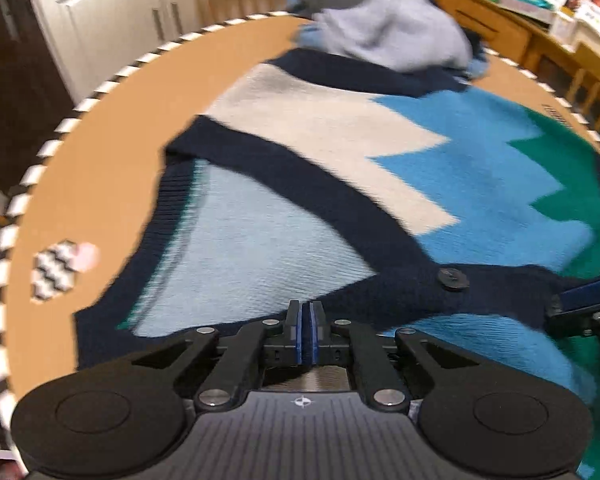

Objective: Fold clothes

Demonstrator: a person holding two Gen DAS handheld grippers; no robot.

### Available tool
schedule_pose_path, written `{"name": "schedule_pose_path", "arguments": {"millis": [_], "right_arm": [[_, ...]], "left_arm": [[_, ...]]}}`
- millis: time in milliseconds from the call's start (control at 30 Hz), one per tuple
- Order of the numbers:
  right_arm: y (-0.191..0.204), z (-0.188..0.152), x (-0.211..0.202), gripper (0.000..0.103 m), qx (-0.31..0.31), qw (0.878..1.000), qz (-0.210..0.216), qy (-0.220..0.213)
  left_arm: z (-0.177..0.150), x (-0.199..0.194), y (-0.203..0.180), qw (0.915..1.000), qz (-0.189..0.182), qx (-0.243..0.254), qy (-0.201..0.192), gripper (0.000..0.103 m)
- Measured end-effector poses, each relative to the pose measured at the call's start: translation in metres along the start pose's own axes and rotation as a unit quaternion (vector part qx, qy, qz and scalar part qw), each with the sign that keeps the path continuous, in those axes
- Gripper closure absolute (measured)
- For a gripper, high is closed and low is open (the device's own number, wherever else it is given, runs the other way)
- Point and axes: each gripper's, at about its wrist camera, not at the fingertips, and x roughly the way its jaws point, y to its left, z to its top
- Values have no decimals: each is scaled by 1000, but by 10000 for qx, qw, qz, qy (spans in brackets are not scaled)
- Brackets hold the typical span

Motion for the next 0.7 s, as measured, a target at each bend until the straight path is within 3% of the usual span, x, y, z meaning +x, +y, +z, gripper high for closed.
{"name": "schedule_pose_path", "arguments": {"millis": [100, 167, 200, 267, 400, 567, 600, 667, 700], "right_arm": [[11, 14, 8, 73, -33, 9999, 21, -105], [17, 18, 11, 64, -57, 9999, 82, -137], [18, 18, 11, 64, -83, 9999, 84, -111], [6, 10, -2, 82, 58, 9995, 294, -88], [-37, -43, -61, 81, 637, 9907, 1089, -511], [-72, -135, -100, 75, 1409, 9850, 882, -464], [-78, -153, -104, 72, 1652, 9810, 888, -490], [-89, -192, -114, 57, 2175, 9699, 931, -574], [-95, -212, -119, 57, 2433, 9633, 952, -616]], "left_arm": [[8, 4, 28, 9998, 82, -167, 52, 95], [11, 5, 38, 9995, 250, -191, 54, 82], [12, 1, 39, 9996, 204, -179, 69, 84], [12, -7, 40, 9998, 95, -154, 93, 88], [-21, -50, 24, 9985, -550, -66, -4, 88], [-68, -99, 3, 9904, -1384, 1, -51, 84], [-82, -103, -1, 9885, -1515, -33, 0, 82], [-108, -112, -11, 9842, -1764, -101, 99, 81], [-116, -115, -15, 9834, -1805, -123, 136, 79]]}}
